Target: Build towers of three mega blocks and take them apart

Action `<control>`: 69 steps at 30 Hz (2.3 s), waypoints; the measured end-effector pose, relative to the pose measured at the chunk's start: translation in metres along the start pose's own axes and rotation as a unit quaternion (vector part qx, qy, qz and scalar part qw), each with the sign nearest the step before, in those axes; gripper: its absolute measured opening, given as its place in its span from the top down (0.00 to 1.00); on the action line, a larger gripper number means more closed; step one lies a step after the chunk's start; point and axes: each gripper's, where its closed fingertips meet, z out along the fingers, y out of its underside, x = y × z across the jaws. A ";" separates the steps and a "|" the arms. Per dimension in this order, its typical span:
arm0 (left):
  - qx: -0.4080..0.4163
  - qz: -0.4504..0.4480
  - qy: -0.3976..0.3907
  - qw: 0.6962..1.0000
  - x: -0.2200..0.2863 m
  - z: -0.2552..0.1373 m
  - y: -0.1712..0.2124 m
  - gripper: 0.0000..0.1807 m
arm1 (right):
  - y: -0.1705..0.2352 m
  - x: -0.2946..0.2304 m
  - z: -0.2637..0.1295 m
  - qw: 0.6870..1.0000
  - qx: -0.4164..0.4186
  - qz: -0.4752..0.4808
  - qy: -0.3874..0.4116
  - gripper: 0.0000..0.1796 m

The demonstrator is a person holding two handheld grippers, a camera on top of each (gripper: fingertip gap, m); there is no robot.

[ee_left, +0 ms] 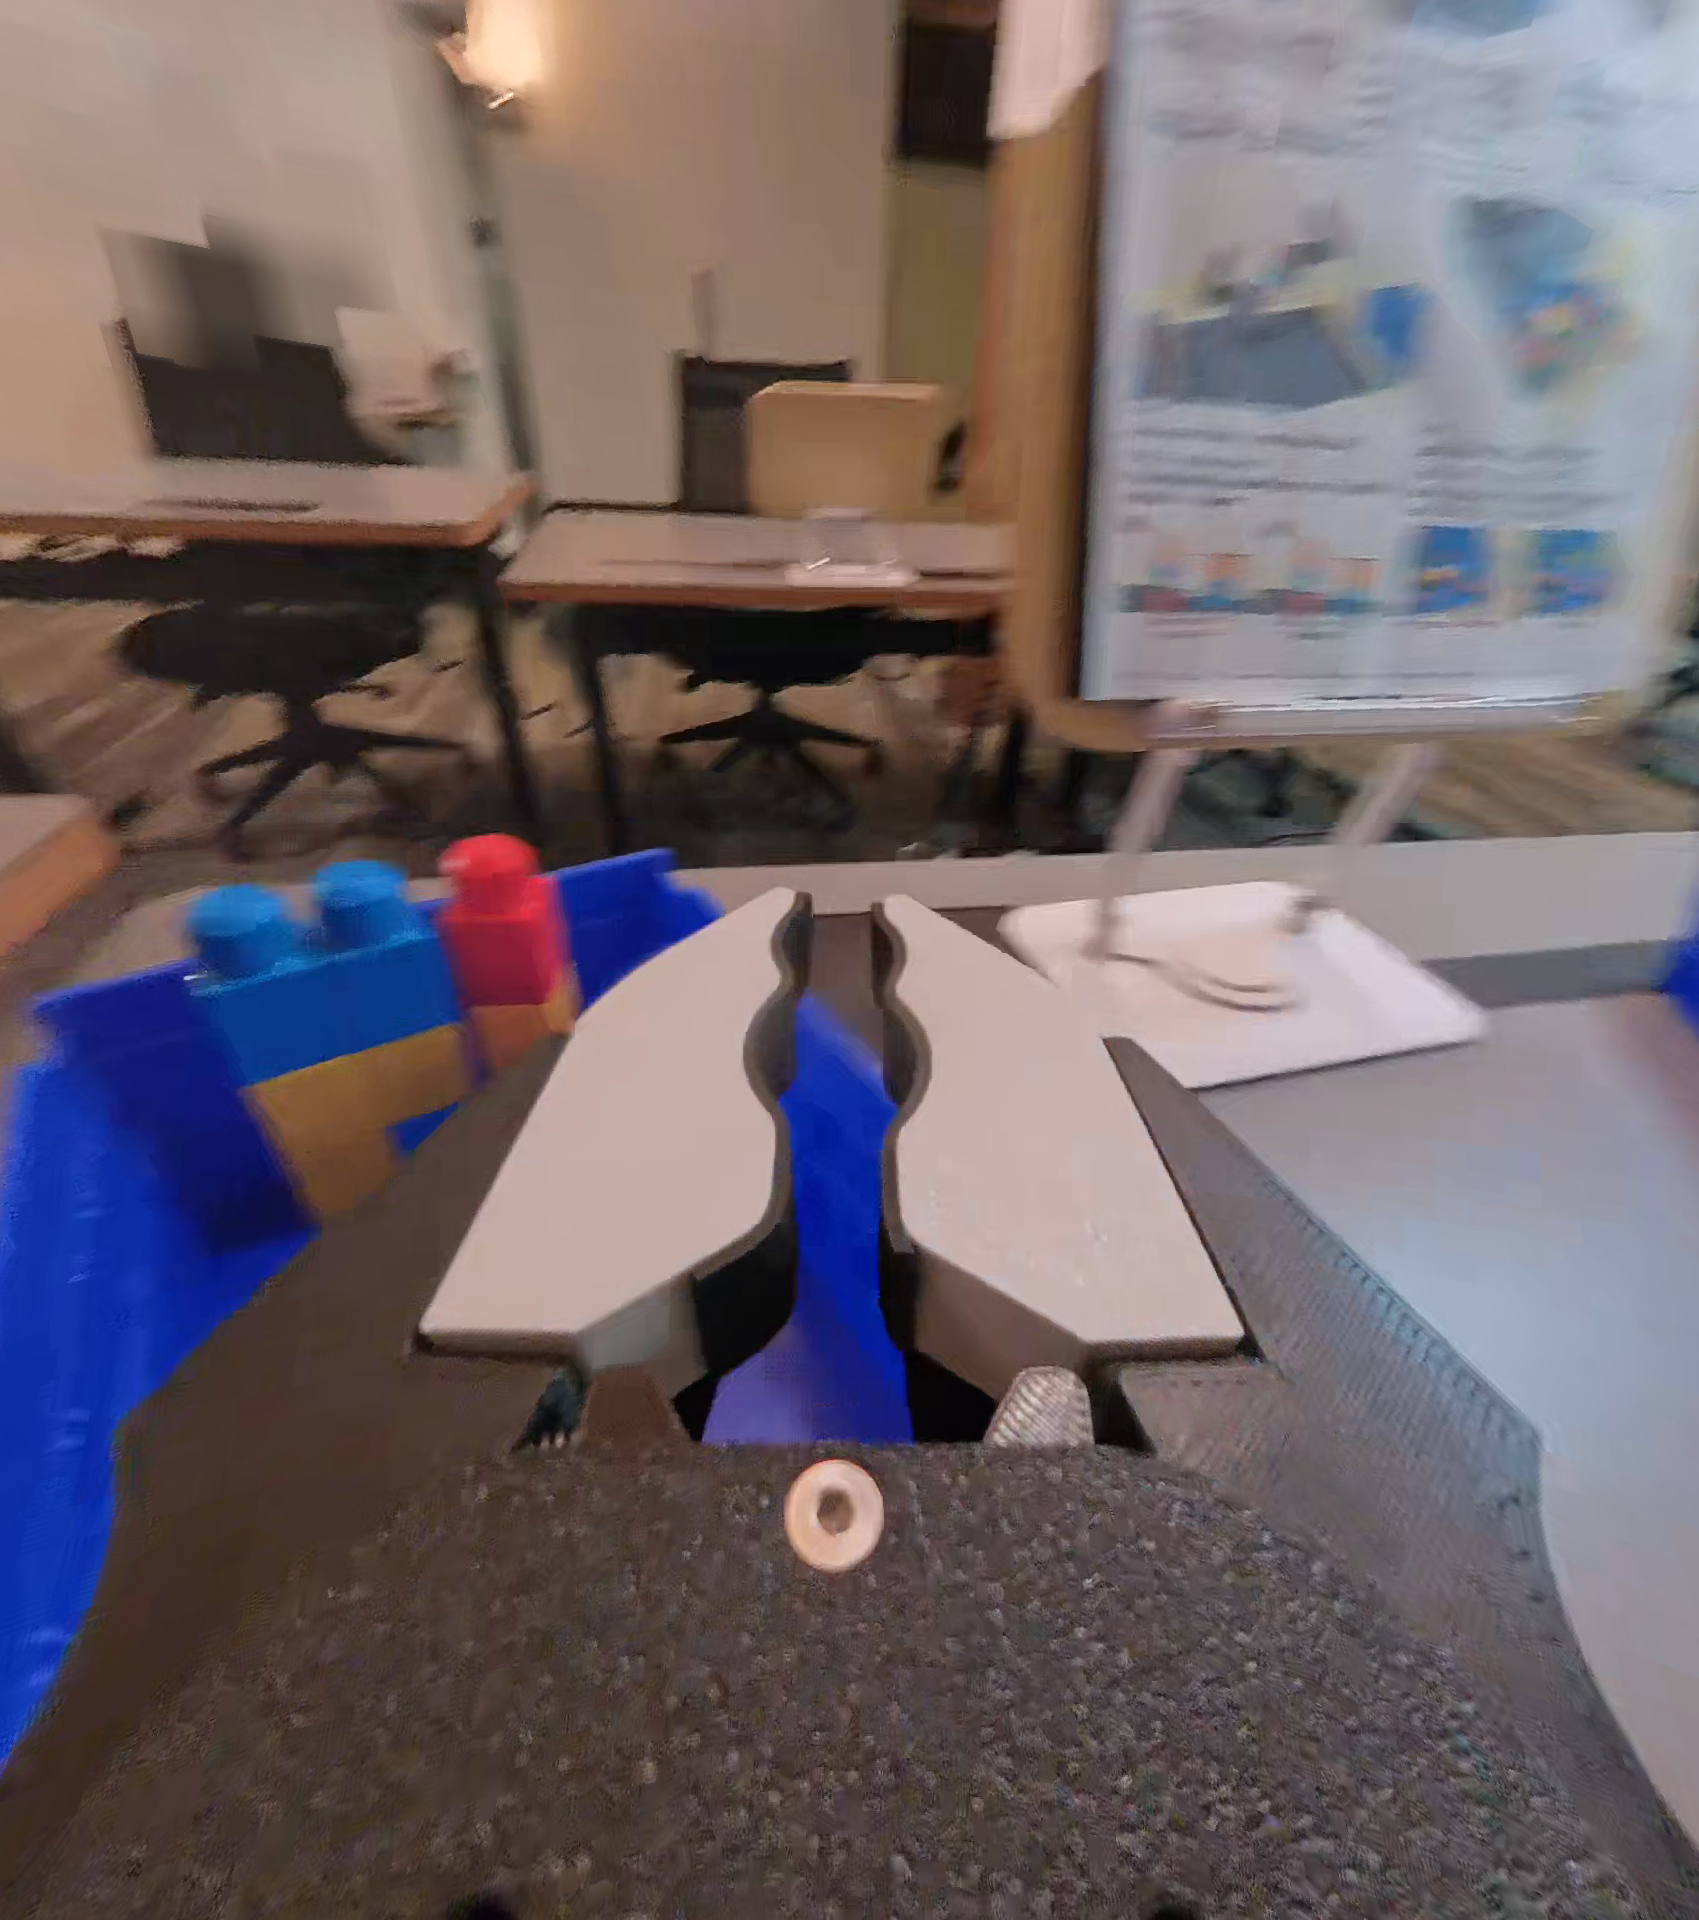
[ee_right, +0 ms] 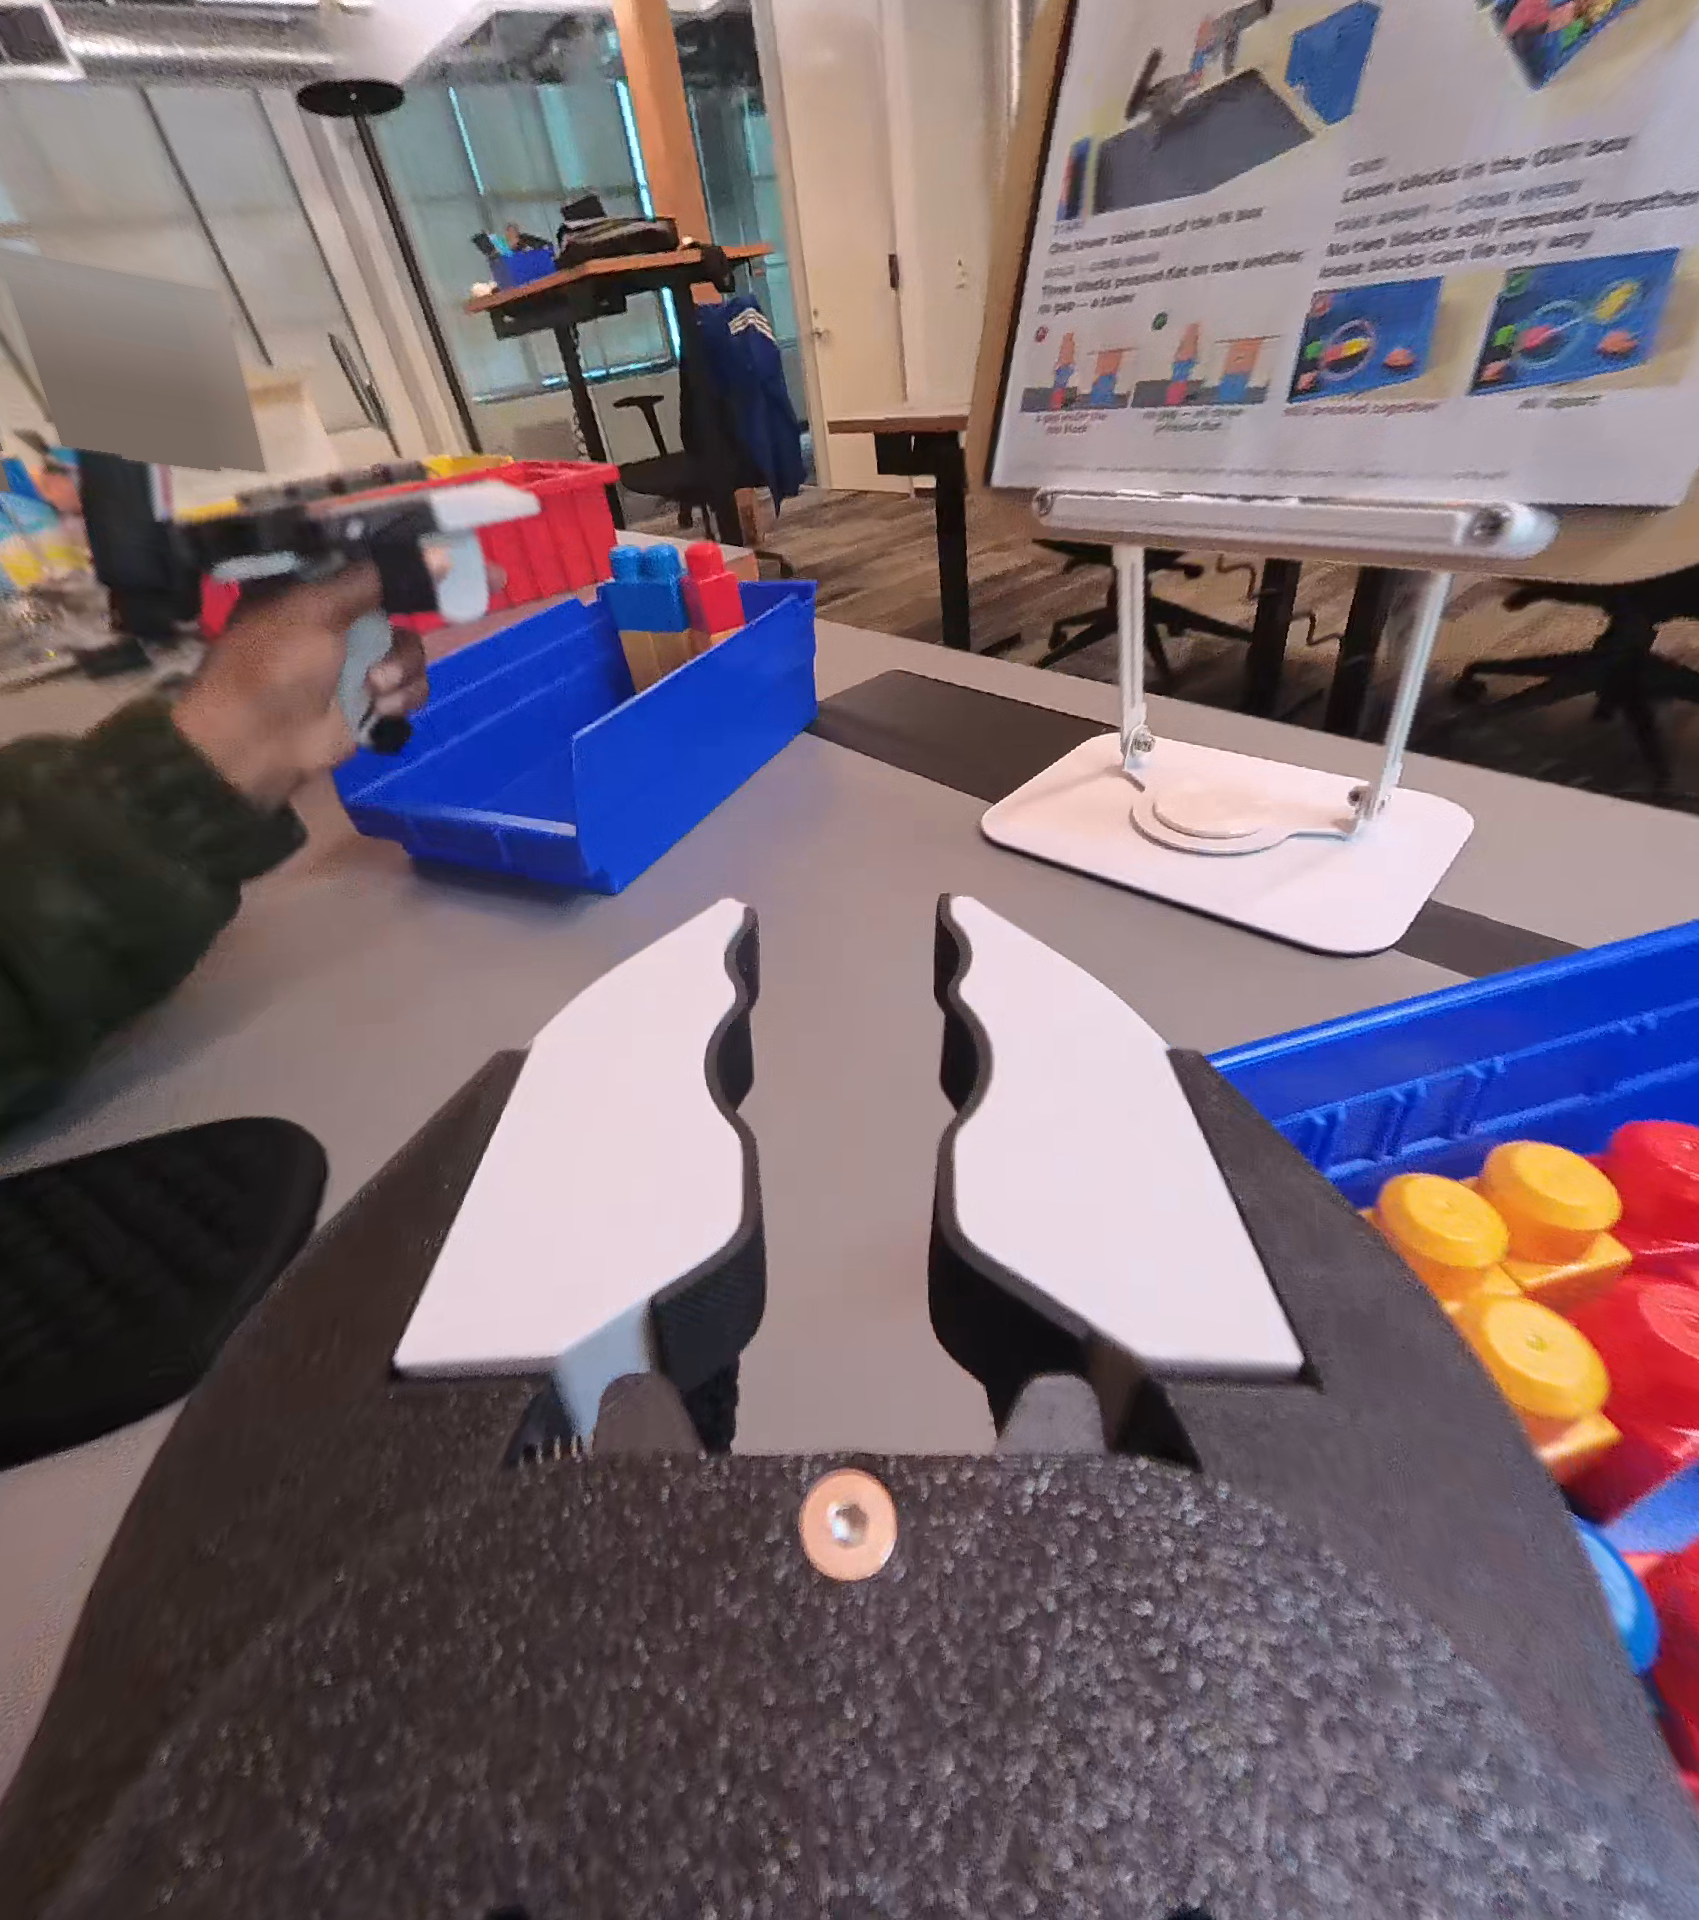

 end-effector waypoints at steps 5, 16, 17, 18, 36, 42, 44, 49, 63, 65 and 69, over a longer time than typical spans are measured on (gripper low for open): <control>-0.130 -0.011 -0.070 0.989 -0.066 0.062 0.050 0.79 | 0.029 -0.013 0.016 0.998 -0.029 0.028 -0.037 0.83; -0.214 0.040 -0.169 0.961 -0.117 0.125 0.103 0.71 | 0.045 -0.024 0.015 0.996 -0.052 0.043 -0.066 0.83; -0.213 0.047 -0.174 0.960 -0.118 0.128 0.103 0.72 | 0.046 -0.025 0.016 0.995 -0.053 0.045 -0.069 0.83; -0.213 0.051 -0.177 0.960 -0.119 0.131 0.103 0.72 | 0.048 -0.026 0.016 0.995 -0.056 0.047 -0.073 0.83; -0.104 0.123 -0.130 0.978 -0.057 0.116 0.041 0.75 | 0.056 -0.031 0.018 0.995 -0.062 0.010 -0.077 0.84; -0.005 0.292 0.079 0.953 0.121 0.029 -0.011 0.75 | 0.053 -0.037 0.022 0.996 -0.055 -0.038 -0.063 0.83; -0.035 0.329 0.161 0.930 0.178 -0.004 0.012 0.75 | 0.049 -0.042 0.029 0.995 -0.070 -0.054 -0.054 0.76; -0.097 0.402 0.271 0.869 0.271 -0.061 0.081 0.75 | 0.007 -0.071 0.043 0.990 -0.046 -0.123 -0.054 0.66; -0.033 0.489 0.263 0.831 0.303 -0.083 0.135 0.75 | 0.058 -0.083 0.055 0.968 -0.089 -0.221 -0.073 0.80; -0.013 0.490 0.260 0.832 0.300 -0.083 0.129 0.73 | 0.048 -0.085 0.051 0.974 -0.064 -0.198 -0.091 0.80; -0.035 0.465 0.274 0.841 0.289 -0.080 0.141 0.64 | 0.044 -0.088 0.045 0.976 -0.048 -0.168 -0.128 0.80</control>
